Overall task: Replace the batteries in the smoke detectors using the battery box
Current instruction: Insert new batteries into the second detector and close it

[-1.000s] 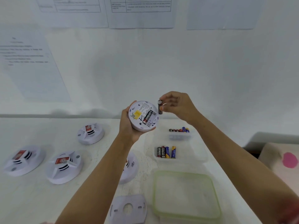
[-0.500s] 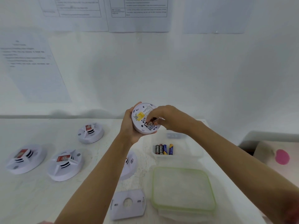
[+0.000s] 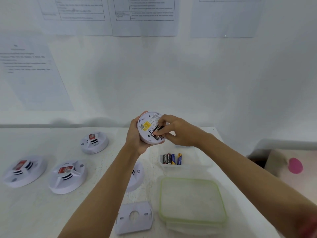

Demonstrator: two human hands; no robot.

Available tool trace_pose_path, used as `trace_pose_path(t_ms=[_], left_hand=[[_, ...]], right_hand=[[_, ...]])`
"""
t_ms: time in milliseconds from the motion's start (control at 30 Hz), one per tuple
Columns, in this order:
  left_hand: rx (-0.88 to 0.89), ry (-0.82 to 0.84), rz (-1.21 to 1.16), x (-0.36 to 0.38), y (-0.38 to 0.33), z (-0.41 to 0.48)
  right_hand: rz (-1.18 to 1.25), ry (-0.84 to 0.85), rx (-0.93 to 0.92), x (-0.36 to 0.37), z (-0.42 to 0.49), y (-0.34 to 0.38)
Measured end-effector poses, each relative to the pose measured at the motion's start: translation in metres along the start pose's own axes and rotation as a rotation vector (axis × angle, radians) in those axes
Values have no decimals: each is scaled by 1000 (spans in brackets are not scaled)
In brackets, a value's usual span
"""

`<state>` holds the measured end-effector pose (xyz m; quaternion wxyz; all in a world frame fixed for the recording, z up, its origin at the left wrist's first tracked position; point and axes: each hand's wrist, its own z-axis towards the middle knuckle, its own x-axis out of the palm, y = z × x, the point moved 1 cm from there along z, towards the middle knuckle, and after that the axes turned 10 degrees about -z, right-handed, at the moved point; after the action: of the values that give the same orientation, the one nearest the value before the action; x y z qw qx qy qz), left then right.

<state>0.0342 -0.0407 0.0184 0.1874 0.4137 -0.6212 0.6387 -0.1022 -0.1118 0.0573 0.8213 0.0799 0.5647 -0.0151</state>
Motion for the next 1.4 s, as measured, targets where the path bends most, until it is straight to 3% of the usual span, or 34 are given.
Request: trace_pose_path(t_ms=[300, 500, 733, 1033, 1400], left_hand=[[9, 0, -34, -3, -4, 7], [32, -10, -2, -4, -3, 6], [44, -12, 3, -1, -4, 4], [17, -6, 17, -2, -5, 4], [42, -39, -4, 1, -5, 0]], right_hand=[[-7, -32, 41, -6, 2, 2], [207, -128, 138, -12, 2, 5], [-80, 19, 53, -13, 4, 2], [-31, 89, 124, -16, 7, 5], [-29, 36, 137, -13, 10, 3]])
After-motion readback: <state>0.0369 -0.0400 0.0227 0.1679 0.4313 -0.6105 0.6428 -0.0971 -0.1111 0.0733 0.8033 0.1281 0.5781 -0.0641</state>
